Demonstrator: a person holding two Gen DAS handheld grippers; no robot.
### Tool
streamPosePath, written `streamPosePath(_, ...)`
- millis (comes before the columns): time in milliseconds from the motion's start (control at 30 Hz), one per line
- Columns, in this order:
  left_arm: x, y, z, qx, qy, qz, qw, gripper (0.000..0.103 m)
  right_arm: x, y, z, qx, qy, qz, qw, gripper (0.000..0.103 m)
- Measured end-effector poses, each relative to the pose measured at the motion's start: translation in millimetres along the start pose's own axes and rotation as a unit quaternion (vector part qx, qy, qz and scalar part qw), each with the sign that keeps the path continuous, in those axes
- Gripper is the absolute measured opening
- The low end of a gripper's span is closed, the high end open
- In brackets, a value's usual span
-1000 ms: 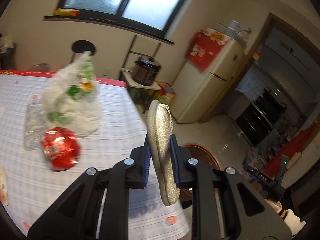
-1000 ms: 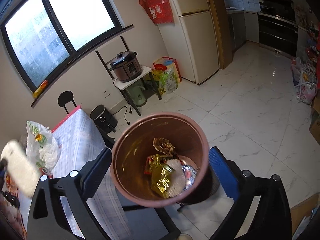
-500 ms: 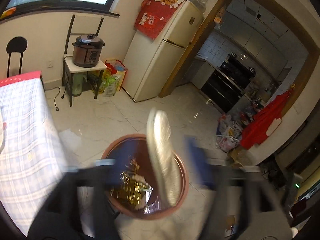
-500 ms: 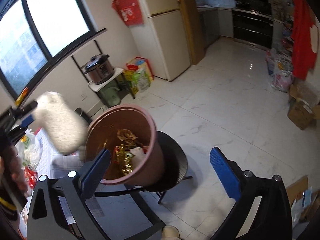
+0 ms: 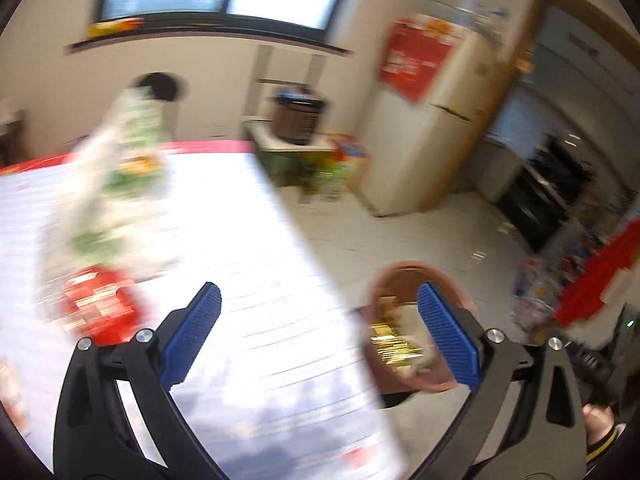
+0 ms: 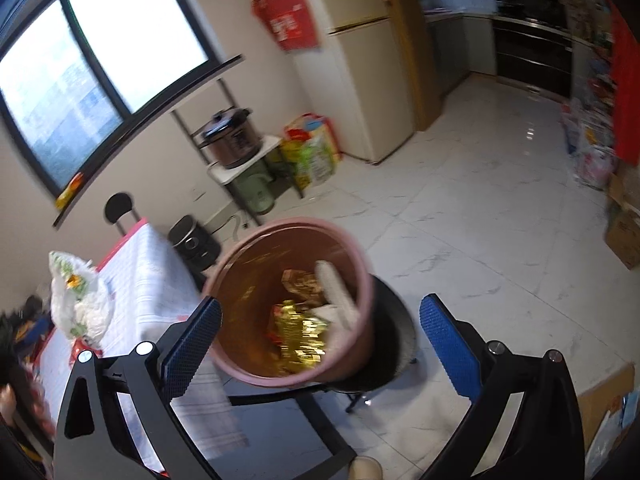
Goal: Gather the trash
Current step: 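Move both tools back over the table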
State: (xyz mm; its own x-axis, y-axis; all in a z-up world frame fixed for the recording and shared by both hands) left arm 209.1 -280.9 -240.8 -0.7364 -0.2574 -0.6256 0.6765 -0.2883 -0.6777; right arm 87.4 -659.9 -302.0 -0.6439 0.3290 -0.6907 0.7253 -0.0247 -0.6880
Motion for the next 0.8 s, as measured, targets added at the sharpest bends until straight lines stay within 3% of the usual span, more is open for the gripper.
streamPosePath(133,-1.8,-57.2,-97.8,-0.09,-0.067,0.037,0.993,0.097,-10.8,23.9,-55.8,-0.04,-0.034,-0.008,0.999,0.098)
streamPosePath(367,11.5,-152.8,-234.2,-0.195,-0.182,0.093,0.9594,0.097,-16.5,56.6,-187.4,-0.12,-0.122,-0.031,0.985,0.098)
streamPosePath(567,24.4,-197.7,-311.5,-0.231,-0.229,0.11,0.939,0.097,-20.3,60.3,-304.3,-0.175,-0.192,-0.033,0.965,0.098)
streamPosePath(800,31.7,-221.3,-379.0,-0.235,-0.249,0.119,0.932,0.097,-47.5,65.2,-423.9,-0.2,-0.258,-0.016,0.945,0.098)
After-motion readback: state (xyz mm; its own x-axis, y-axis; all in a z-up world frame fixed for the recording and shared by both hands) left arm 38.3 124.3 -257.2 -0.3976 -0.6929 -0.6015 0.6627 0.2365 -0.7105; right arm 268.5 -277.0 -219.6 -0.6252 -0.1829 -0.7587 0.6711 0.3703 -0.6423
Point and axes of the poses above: each gripper's, at about its wrist camera, not at the fingertips, and y roughly the way its jaws point, z to its right, x to its underside, the point moved 7 cm from there along y, roughly the way its jaws point, and after that the axes turned 10 degrees about -y, right-handed, at the moved point
